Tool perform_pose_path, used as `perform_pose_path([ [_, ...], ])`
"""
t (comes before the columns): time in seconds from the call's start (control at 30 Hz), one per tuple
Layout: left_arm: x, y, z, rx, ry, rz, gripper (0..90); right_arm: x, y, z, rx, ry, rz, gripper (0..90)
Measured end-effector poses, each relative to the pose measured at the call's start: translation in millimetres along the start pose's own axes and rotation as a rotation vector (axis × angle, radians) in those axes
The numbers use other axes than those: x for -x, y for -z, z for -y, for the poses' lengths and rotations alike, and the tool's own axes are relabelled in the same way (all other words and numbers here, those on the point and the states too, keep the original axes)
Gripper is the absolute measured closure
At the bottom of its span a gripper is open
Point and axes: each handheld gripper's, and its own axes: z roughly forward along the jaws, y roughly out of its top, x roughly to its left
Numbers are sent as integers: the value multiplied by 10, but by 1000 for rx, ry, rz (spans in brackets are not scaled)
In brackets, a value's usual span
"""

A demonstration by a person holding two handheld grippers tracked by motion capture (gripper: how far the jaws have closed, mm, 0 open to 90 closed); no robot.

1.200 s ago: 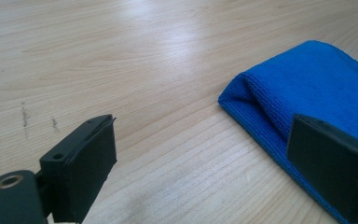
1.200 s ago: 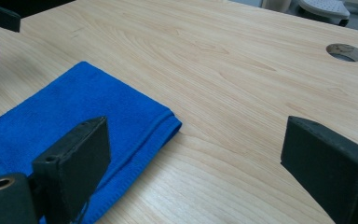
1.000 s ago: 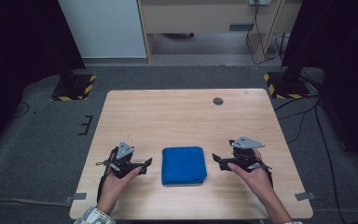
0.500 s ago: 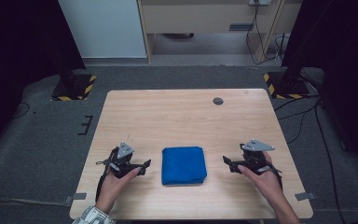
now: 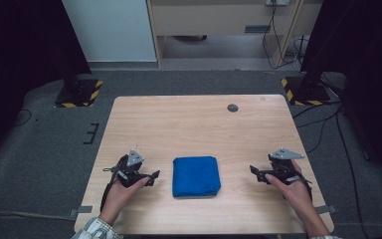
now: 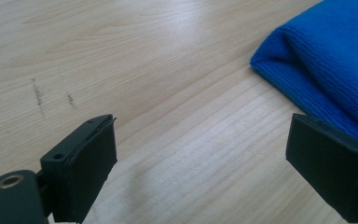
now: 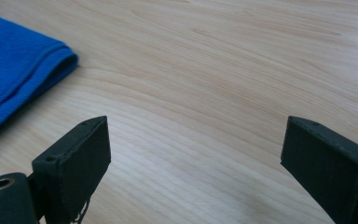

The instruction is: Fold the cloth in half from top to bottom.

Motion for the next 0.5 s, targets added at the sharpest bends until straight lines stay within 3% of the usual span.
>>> perform_pose_path([
  [0.23,-181,-89,-161,-11,13,-27,80,286,-70,-53,-9,-63,52,91],
  [0.5,-286,-318,-270,-44,39,-39,77,445,-238,-213,-18,-113,87,97],
])
